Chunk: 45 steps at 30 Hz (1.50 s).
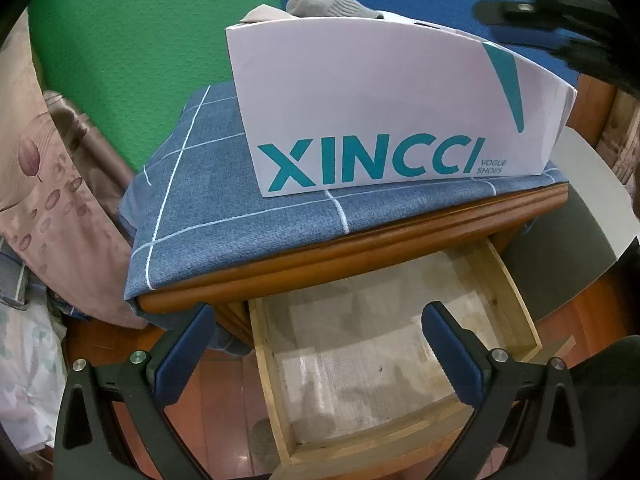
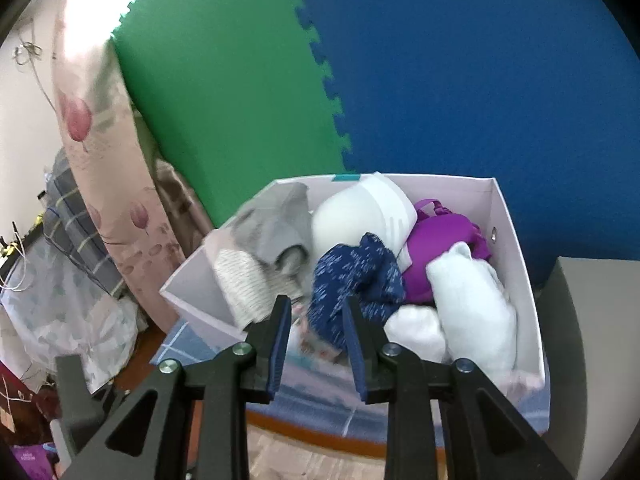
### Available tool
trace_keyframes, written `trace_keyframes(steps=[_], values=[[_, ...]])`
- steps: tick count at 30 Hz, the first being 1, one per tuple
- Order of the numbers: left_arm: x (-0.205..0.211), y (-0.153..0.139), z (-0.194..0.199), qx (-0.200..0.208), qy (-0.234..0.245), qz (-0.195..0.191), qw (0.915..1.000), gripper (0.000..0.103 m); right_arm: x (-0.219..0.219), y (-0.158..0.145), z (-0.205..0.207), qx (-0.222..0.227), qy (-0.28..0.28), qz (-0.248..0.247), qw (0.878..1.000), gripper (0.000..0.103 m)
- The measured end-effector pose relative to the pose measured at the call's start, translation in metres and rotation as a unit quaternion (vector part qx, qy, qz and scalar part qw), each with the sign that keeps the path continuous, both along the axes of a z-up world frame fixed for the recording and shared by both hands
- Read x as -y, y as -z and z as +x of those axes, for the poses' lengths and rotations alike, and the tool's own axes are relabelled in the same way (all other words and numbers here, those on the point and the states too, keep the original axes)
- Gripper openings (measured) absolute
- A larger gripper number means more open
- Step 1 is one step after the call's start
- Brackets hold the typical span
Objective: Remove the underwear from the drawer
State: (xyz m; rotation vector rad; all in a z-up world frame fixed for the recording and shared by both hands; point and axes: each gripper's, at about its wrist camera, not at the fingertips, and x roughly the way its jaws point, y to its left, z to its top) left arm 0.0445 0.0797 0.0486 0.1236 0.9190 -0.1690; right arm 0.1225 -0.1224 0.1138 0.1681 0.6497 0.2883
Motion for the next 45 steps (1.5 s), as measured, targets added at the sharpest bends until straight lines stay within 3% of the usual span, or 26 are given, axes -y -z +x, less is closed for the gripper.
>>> trace_keyframes(steps=[2, 6, 9, 13, 22, 27, 45], values=[[0.000, 0.000, -0.001, 0.001, 0.000, 0.002, 1.0000, 0.103, -0.004, 0.002, -0.023, 0.022, 0.004, 0.001, 1.000, 0.028], [0.001, -0.004, -0.005, 0.021, -0.004, 0.006, 0.9997, 0.102, -0.011, 0.010, -0.070, 0.079, 0.039, 0.005, 0.996, 0.052], [0.001, -0.011, -0.011, 0.050, -0.005, 0.004, 0.9987, 0.102, -0.009, 0.018, -0.100, 0.097, 0.066, 0.023, 0.993, 0.057], [0.002, -0.018, -0.013, 0.063, -0.007, 0.004, 0.9980, 0.102, -0.010, 0.029, -0.120, 0.079, 0.078, 0.047, 0.993, 0.057], [0.002, -0.036, -0.021, 0.087, -0.003, -0.019, 0.9960, 0.102, -0.030, 0.027, -0.139, 0.103, 0.046, 0.010, 0.994, 0.057], [-0.008, -0.038, -0.015, 0.075, -0.014, -0.052, 0.9958, 0.102, -0.031, 0.026, -0.144, 0.106, 0.039, 0.002, 0.994, 0.057], [-0.007, -0.035, -0.013, 0.070, -0.024, -0.034, 0.9966, 0.103, -0.031, 0.029, -0.143, 0.107, 0.036, -0.003, 0.994, 0.058]])
